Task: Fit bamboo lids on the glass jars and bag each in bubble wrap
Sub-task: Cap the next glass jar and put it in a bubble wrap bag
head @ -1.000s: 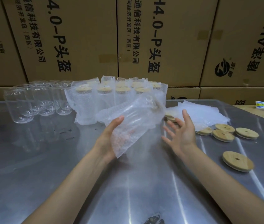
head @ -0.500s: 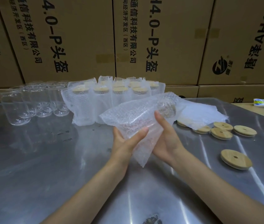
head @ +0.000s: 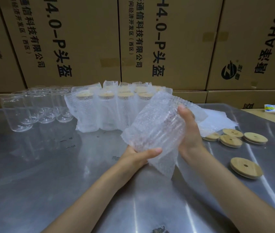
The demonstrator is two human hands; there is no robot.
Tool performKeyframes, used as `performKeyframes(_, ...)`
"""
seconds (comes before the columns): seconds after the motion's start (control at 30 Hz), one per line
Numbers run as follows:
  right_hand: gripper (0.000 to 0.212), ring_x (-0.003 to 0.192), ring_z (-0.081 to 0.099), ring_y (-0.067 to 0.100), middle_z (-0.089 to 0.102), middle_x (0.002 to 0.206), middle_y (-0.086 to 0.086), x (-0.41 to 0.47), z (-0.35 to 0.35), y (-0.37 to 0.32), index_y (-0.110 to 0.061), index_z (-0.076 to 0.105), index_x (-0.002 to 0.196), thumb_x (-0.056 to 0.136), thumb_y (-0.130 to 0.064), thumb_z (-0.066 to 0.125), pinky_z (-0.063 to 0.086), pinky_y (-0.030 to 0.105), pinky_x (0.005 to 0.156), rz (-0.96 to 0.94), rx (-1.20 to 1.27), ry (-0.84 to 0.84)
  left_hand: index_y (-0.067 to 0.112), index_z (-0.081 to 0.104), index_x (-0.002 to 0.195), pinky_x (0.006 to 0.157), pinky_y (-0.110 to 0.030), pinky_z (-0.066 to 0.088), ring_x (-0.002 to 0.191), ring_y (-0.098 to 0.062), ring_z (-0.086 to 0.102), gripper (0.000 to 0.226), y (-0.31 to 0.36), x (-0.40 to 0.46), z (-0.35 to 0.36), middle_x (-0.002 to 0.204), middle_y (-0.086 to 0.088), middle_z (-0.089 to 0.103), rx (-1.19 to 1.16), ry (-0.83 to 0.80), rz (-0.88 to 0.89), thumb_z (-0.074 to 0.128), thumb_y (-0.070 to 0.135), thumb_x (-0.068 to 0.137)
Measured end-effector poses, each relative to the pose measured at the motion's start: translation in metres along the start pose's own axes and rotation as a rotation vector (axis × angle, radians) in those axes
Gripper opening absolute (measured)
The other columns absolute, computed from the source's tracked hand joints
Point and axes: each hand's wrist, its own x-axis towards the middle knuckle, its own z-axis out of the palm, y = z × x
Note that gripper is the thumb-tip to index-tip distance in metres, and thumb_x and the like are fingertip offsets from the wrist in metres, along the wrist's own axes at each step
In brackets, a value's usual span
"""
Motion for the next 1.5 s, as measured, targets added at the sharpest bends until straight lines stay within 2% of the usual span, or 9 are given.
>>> performKeyframes(0.17, 0.046, 0.11, 0.064, 0.03, 0.068, 0.114, 0.015, -0.006, 0.004, -0.006, -0.009, 0.067, 0.113, 0.075, -0.036, 0.07, 0.048, 0.054, 0.099, -0.148, -0.24, -0.057, 0.017, 0.048, 0.136, 0.1, -0.032, 0.048, 0.122, -0.019, 0.058, 0.078, 0.008, -0.001, -0.005, 0.129, -0.003, 0.063, 0.178, -0.027, 0.1, 0.083, 0.015, 0.066)
performKeyframes(0.3, 0.066, 0.094, 0.068, 0.014, 0.069, 0.099, 0.003, -0.011, 0.008, -0.001, -0.004, 0.056, 0.118, 0.063, -0.033, 0.078, 0.056, 0.028, 0.076, -0.244, -0.397, -0.207, 0.028, 0.049, 0.133, 0.091, -0.014, 0.047, 0.12, -0.004, 0.056, 0.08, 0.02, -0.002, -0.003, 0.127, 0.011, 0.063, 0.36, -0.042, 0.186, 0.087, 0.019, 0.064)
performKeyframes(0.47, 0.064, 0.095, 0.067, 0.006, 0.065, 0.104, -0.001, -0.014, 0.013, 0.005, -0.007, 0.052, 0.123, 0.065, -0.023, 0.076, 0.052, 0.02, 0.075, -0.197, -0.513, -0.342, 0.022, 0.045, 0.136, 0.101, -0.021, 0.044, 0.123, -0.006, 0.053, 0.082, 0.028, -0.002, 0.002, 0.13, 0.007, 0.059, 0.471, -0.006, 0.294, 0.086, 0.017, 0.065)
performKeyframes(0.77, 0.123, 0.12, 0.045, -0.016, 0.048, 0.134, -0.03, -0.018, 0.01, 0.015, -0.043, 0.033, 0.136, 0.027, -0.095, 0.061, 0.039, 0.007, 0.097, 0.058, -0.678, -0.461, 0.039, 0.039, 0.124, 0.073, -0.009, 0.05, 0.1, 0.007, 0.063, 0.087, 0.038, -0.004, -0.006, 0.115, 0.014, 0.064, 0.269, 0.273, 0.284, 0.088, 0.023, 0.054)
performKeyframes(0.93, 0.104, 0.135, 0.034, -0.007, 0.037, 0.148, -0.018, -0.019, 0.009, 0.035, -0.03, 0.024, 0.148, 0.066, -0.034, 0.088, 0.032, 0.015, 0.11, 0.043, -0.758, -0.628, 0.044, 0.023, 0.142, 0.083, -0.005, 0.047, 0.114, 0.016, 0.048, 0.111, 0.05, -0.007, -0.009, 0.134, 0.025, 0.039, 0.309, 0.345, 0.362, 0.09, 0.03, 0.055)
performKeyframes(1.1, 0.086, 0.125, 0.051, 0.001, 0.053, 0.137, -0.007, -0.022, 0.008, 0.053, -0.024, 0.036, 0.143, 0.073, -0.016, 0.085, 0.044, 0.024, 0.103, -0.007, -0.68, -0.5, 0.046, 0.022, 0.136, 0.101, -0.034, 0.047, 0.118, -0.006, 0.057, 0.097, 0.068, -0.011, -0.006, 0.123, 0.007, 0.06, 0.374, 0.416, 0.53, 0.083, 0.038, 0.061)
performKeyframes(1.23, 0.061, 0.099, 0.067, 0.003, 0.067, 0.112, 0.003, -0.019, 0.003, 0.061, -0.016, 0.052, 0.122, 0.071, -0.005, 0.082, 0.051, 0.015, 0.079, -0.012, -0.496, -0.282, 0.042, 0.028, 0.132, 0.095, -0.015, 0.041, 0.111, 0.007, 0.056, 0.067, 0.066, -0.006, -0.015, 0.12, 0.006, 0.06, 0.276, 0.54, 0.585, 0.067, 0.045, 0.077)
performKeyframes(1.33, 0.055, 0.088, 0.069, 0.003, 0.072, 0.098, -0.005, -0.007, -0.006, 0.06, -0.022, 0.061, 0.109, 0.062, -0.026, 0.088, 0.051, 0.019, 0.066, 0.061, -0.369, -0.072, 0.031, 0.033, 0.129, 0.08, -0.002, 0.038, 0.095, 0.016, 0.055, 0.044, 0.037, 0.005, -0.032, 0.114, 0.007, 0.058, 0.247, 0.639, 0.457, 0.059, 0.03, 0.093)
performKeyframes(1.5, 0.08, 0.114, 0.058, 0.008, 0.06, 0.126, -0.013, 0.026, -0.033, 0.061, -0.028, 0.044, 0.136, 0.067, -0.036, 0.084, 0.046, 0.027, 0.087, 0.044, -0.202, 0.363, 0.013, 0.03, 0.14, 0.097, -0.029, 0.037, 0.122, -0.018, 0.046, 0.056, -0.011, 0.028, -0.062, 0.128, -0.003, 0.05, 0.46, 0.701, 0.137, 0.061, 0.021, 0.093)
